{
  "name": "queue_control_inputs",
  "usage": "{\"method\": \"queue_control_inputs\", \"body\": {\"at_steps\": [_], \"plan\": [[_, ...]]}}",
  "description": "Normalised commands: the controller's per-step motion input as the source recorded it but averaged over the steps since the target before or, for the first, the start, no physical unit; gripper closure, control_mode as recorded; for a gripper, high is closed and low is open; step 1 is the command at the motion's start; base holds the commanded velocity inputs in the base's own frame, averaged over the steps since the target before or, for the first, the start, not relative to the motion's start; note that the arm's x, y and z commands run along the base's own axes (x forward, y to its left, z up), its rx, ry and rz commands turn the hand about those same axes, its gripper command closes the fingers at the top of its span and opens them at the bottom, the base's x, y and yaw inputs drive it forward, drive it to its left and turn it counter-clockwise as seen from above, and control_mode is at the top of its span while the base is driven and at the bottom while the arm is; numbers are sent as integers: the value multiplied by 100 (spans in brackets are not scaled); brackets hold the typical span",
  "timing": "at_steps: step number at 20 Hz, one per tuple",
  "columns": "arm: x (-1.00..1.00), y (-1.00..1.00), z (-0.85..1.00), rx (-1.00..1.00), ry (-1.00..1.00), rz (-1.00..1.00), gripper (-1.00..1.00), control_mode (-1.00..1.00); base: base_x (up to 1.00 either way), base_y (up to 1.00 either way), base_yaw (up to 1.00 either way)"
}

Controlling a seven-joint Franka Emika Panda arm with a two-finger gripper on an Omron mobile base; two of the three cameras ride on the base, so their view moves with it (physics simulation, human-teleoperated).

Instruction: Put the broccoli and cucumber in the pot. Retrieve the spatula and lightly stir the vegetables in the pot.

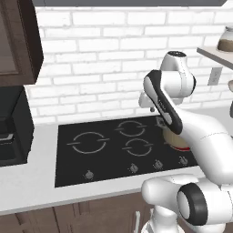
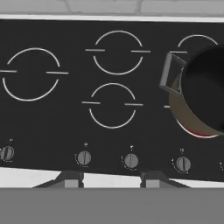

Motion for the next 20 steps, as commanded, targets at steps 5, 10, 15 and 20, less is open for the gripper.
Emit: {"method": "queue_control_inputs", "body": {"at_steps": [5,10,15,20], "plan": [[-23,0,-6,-1,-3,0,-100,-100,0,0,0],[-30,-6,-48,-5,-2,0,-100,-100,0,0,0],[0,0,-8,-3,0,0,-100,-100,0,0,0],[0,0,0,0,0,0,-100,100,0,-7,0]]}}
